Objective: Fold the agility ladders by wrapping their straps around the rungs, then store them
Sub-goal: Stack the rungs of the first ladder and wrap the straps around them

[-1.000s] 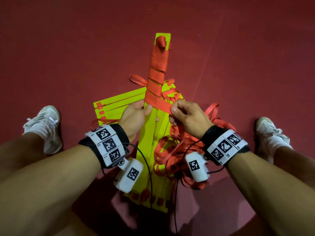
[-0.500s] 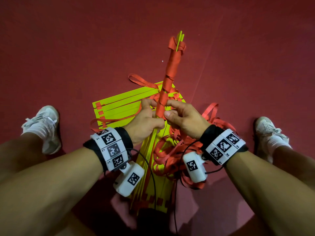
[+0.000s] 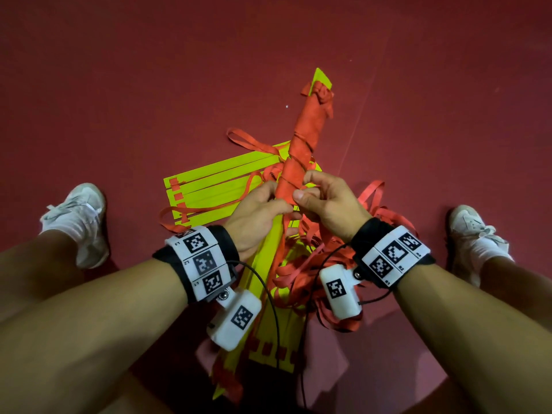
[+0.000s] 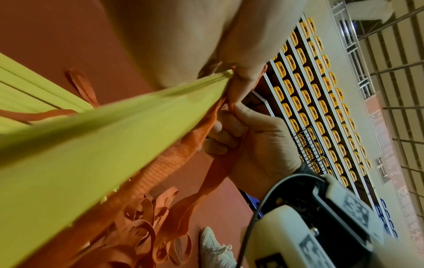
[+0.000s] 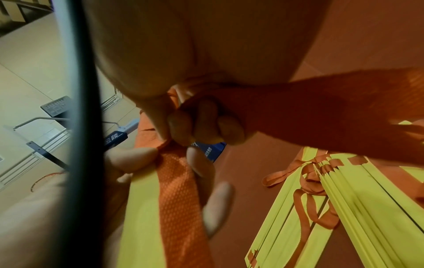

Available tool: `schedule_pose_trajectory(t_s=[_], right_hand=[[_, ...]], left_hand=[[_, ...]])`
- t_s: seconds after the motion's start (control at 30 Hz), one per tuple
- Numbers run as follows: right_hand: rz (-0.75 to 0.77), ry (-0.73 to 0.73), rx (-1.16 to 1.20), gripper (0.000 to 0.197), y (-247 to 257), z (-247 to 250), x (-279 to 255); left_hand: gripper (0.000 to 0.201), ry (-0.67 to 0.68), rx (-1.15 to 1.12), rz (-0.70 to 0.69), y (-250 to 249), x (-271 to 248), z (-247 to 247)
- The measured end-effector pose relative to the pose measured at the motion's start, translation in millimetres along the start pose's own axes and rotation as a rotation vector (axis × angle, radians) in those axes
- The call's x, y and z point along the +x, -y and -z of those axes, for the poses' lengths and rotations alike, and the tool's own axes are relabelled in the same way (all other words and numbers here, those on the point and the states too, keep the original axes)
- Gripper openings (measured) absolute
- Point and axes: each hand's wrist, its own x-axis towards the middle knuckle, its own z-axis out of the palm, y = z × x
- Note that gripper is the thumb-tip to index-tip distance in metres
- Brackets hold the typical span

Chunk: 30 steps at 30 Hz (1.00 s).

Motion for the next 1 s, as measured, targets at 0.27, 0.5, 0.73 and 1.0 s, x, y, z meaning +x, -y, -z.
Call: schedule_pose_trajectory(t_s=[0.27,0.5,0.73,1.0], right_hand=[[0.038,-0.159,-0.204,0.014,-4.5,2.2,3.0],[0.027,-0.202,-0.223,0.015,-6.3,3.2,5.6],[0.047,-0.145,-0.269,0.023,-3.1,8.6,5.6],[0.050,-0.122,-0.426,0.028,-4.5,10.1,2.2]], left_hand=[[0.014,-0.046,0.085,-0.024,14.1,5.3,1.0],[0.020,-0.063,0.175,-0.020,20.9,7.2,-1.4],[0.018,-0.116,0.103,-0.091,10.6,5.0,-1.5],[0.027,-0.103,0.031,-0.078,9.3,4.6,0.2]])
